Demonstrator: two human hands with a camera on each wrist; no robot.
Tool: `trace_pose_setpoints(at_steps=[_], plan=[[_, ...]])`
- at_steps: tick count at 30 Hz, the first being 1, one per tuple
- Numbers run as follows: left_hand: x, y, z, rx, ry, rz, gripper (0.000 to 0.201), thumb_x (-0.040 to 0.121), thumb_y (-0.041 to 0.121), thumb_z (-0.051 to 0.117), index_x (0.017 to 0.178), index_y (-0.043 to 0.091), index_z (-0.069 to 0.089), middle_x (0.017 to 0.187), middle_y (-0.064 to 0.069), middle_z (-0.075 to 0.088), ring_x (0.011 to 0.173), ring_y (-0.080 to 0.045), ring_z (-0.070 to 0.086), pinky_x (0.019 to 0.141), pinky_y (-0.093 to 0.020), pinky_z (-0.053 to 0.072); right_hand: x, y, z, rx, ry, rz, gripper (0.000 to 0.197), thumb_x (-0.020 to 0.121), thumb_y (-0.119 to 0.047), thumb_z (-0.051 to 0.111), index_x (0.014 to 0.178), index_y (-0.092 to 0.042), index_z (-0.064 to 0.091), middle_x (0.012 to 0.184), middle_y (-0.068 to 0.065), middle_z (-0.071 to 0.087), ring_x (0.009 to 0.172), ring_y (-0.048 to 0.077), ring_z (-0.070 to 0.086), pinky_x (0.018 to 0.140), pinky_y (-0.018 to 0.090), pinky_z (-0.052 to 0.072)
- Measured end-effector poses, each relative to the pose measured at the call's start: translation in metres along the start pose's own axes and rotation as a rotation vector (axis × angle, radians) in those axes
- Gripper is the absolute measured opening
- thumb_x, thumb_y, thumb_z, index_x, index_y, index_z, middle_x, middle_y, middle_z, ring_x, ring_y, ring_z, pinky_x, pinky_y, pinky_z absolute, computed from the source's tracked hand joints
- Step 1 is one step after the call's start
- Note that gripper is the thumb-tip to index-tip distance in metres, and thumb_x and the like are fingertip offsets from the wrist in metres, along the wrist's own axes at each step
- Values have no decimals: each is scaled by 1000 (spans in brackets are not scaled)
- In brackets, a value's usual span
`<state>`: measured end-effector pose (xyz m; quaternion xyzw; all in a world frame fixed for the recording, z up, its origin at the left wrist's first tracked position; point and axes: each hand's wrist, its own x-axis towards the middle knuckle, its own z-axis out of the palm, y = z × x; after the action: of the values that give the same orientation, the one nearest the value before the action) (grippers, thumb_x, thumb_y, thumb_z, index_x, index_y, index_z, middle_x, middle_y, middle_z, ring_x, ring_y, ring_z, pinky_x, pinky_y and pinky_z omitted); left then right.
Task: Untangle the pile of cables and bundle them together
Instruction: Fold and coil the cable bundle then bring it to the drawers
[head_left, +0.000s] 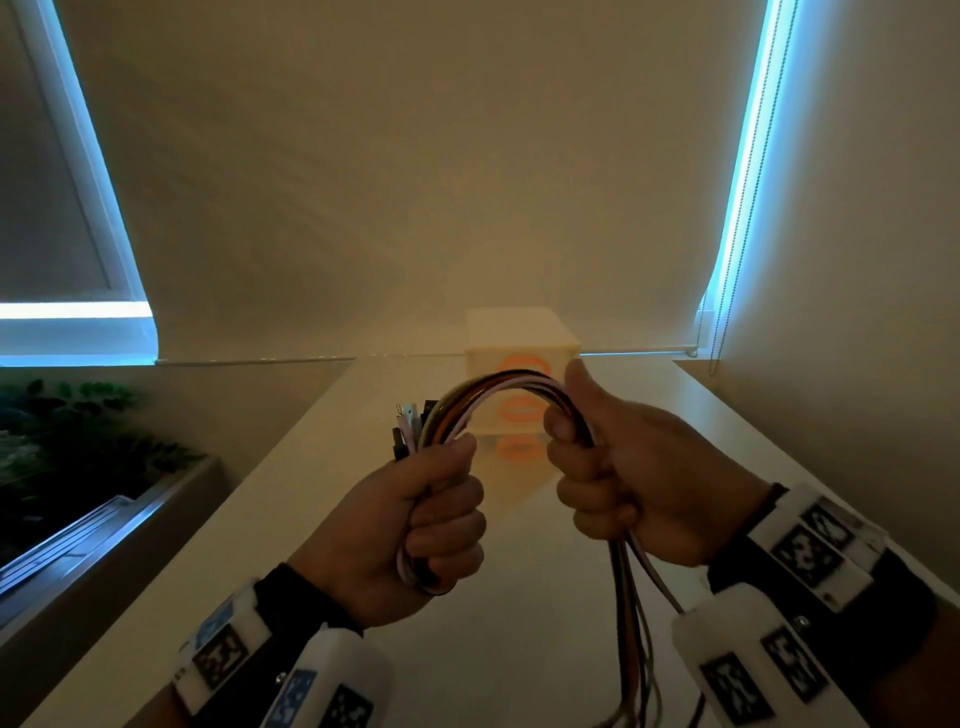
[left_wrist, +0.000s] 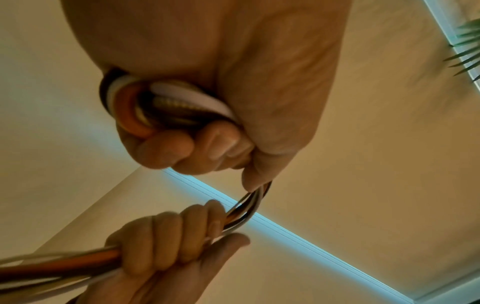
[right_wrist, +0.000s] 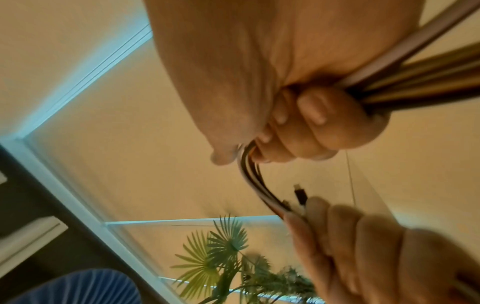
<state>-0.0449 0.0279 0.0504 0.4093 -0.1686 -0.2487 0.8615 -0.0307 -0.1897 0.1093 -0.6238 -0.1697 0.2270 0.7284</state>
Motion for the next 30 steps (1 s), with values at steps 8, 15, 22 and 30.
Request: trace_pose_setpoints(at_steps=[8,15,22,30], plan=[[5,-5,14,-125,198,74,49,93,43,67,59,18,41,49,5,25,38,-10,32,47,-25,25,9,20,32,-189,150,52,49,96,-63,34,72,-22,43,53,-5,29,43,9,21,42,21,17],[9,-7,27,-1,365,176,49,98,45,55,60,18,41,58,0,30,50,-15,35,52,-28,35,14,35,40,-256,127,124,53,97,-65,28,72,-21,42,53,-4,29,42,10,20,42,21,16],[8,-9,27,262,499,112,40,83,47,65,74,9,57,63,-7,49,49,-19,46,47,-28,44,19,48,39,-617,147,93,56,101,-58,27,68,-21,52,46,-8,37,30,5,27,35,16,23],[9,-8,18,365,482,119,47,75,44,72,89,-1,68,68,-13,52,48,-20,47,45,-29,43,22,47,42,-833,128,-94,52,107,-43,22,72,-23,54,50,-11,47,42,-2,44,47,13,32]])
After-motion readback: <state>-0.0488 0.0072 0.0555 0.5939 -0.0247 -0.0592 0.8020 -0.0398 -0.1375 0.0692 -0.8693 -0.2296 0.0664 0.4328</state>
